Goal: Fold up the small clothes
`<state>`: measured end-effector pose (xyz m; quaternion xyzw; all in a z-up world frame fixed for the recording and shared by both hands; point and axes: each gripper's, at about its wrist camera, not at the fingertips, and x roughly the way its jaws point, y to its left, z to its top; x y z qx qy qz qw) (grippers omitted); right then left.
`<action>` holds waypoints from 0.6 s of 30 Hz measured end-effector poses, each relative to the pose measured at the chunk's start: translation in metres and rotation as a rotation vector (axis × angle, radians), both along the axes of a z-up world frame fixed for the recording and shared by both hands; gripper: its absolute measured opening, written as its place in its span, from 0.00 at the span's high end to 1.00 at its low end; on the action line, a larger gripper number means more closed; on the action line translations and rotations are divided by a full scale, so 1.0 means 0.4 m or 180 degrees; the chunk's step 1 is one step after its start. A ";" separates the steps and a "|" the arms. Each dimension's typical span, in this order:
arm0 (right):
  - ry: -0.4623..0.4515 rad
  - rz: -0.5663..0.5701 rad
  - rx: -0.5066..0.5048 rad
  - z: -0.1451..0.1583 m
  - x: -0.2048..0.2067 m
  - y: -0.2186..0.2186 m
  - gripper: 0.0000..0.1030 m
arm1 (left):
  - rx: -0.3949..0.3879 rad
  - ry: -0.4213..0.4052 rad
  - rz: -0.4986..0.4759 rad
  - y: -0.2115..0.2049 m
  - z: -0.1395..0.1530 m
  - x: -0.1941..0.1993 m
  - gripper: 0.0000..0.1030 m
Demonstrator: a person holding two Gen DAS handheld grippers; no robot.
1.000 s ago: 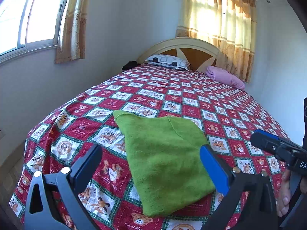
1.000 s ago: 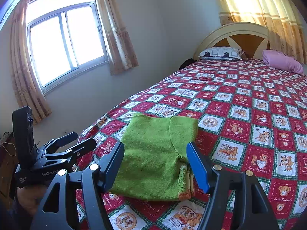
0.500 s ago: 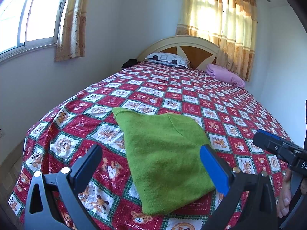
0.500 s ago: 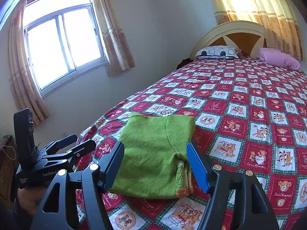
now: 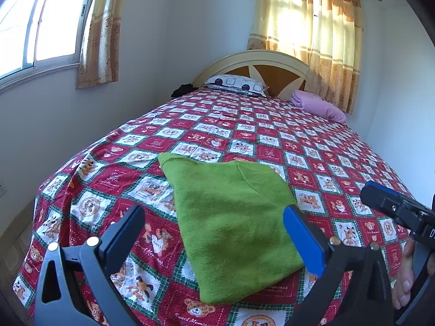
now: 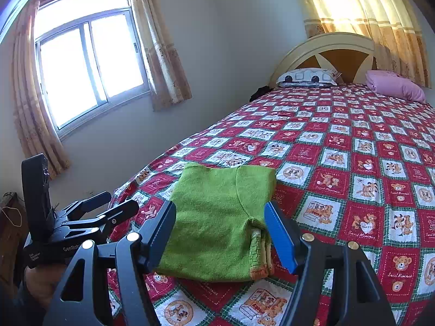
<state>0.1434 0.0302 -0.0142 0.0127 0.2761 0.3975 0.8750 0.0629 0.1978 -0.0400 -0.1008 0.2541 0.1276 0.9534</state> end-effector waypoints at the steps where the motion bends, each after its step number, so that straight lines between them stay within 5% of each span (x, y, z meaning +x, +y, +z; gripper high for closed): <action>1: 0.0001 0.0000 -0.0001 0.000 0.000 0.000 0.34 | -0.0001 0.0005 -0.0009 -0.001 -0.001 0.001 0.00; 18: -0.0073 -0.0023 0.0005 0.005 -0.012 -0.002 0.34 | -0.0012 0.0040 0.0010 0.016 0.003 0.003 0.00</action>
